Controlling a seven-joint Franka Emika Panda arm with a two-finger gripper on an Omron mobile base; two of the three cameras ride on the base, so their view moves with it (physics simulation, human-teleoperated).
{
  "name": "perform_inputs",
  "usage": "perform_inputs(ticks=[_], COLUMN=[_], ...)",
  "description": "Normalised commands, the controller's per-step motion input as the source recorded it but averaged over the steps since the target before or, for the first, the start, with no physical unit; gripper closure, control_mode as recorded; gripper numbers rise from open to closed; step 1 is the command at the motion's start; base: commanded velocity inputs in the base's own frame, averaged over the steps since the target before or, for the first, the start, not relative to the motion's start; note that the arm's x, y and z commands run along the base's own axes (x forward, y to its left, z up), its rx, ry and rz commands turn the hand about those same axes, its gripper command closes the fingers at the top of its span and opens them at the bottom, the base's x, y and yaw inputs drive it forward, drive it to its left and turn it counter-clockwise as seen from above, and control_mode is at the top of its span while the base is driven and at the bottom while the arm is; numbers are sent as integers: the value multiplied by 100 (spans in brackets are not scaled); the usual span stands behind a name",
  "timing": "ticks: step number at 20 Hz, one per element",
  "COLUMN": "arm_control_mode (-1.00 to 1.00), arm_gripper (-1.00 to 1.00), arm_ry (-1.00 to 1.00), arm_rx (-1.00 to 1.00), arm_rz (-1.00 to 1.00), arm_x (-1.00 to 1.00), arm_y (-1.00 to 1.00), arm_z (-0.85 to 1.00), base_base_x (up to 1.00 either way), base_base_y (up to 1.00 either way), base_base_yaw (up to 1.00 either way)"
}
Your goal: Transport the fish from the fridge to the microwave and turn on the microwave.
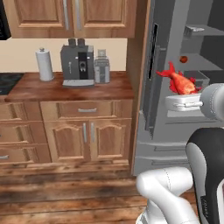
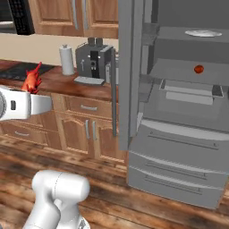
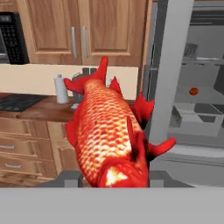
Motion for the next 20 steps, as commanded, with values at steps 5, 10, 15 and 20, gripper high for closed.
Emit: perform_inputs(ticks=[5,10,15,20], arm_control_mode=[100,100,100,100], arm_gripper=[100,100,100,100], arm_ry=[0,0,0,0], arm_rx=[0,0,0,0], arm_rz=[0,0,0,0], arm_x=[0,0,0,0], arm_y=[0,0,0,0], arm_z=[0,0,0,0], base_base_x=[19,18,24,32], base_base_y=[69,67,65,65], base_base_yaw=[0,0,0,0])
